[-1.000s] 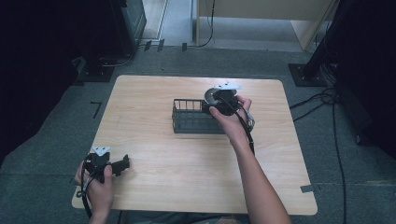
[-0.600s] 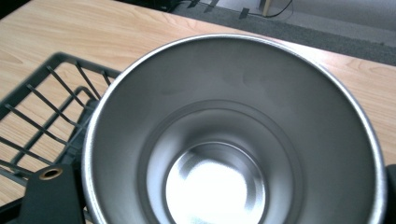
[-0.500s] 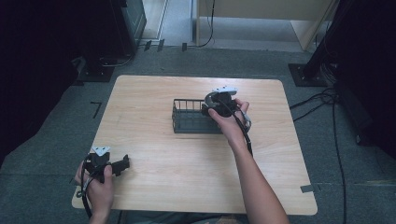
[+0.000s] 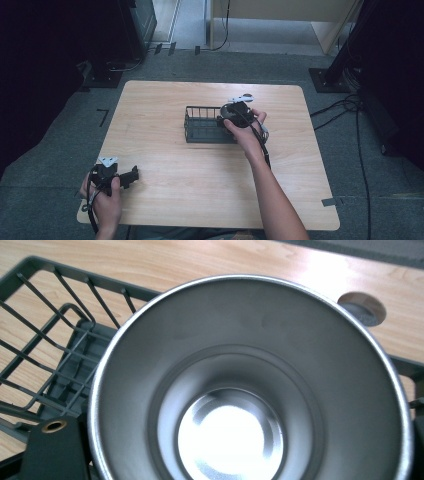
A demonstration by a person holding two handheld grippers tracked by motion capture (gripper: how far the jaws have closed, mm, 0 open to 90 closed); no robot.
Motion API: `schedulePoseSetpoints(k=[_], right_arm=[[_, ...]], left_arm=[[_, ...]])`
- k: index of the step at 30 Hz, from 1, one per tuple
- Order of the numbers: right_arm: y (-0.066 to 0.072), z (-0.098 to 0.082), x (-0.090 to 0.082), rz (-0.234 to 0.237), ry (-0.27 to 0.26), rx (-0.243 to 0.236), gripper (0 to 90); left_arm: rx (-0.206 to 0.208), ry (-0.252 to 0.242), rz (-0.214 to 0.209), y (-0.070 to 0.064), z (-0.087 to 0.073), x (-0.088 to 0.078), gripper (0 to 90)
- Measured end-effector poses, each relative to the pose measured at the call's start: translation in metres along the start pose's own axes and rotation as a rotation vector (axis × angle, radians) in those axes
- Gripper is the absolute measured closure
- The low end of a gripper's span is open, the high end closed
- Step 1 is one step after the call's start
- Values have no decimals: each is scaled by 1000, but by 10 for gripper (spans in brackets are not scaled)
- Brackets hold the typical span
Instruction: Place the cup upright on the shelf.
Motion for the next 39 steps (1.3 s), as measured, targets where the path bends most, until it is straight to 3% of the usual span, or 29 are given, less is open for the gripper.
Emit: schedulePoseSetpoints(k=[10,13,17,22,39], right_arm=[[-1,-2,-2,-18,10,-3,165],[0,-1,-5,3,12,2,127],[0,1,-9,-1,11,-10,40],[-2,6,-14,1,1,4,1],[-10,9,-57,-1,-85,28,0]], left_arm=[[0,0,0,0,0,0,0],[0,0,0,0,0,0,0],[0,0,0,0,0,0,0],[0,0,0,0,0,0,0],[0,0,0,0,0,0,0]])
Point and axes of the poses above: each handheld gripper's, and its own axes: x roughly forward along the jaws, z roughly out of its top, y roughly to its left, the point moved 4 cm from there along x, roughly forward along the jaws, and after that the axes turned 7 degrees about -y, right-handed, at the moved point
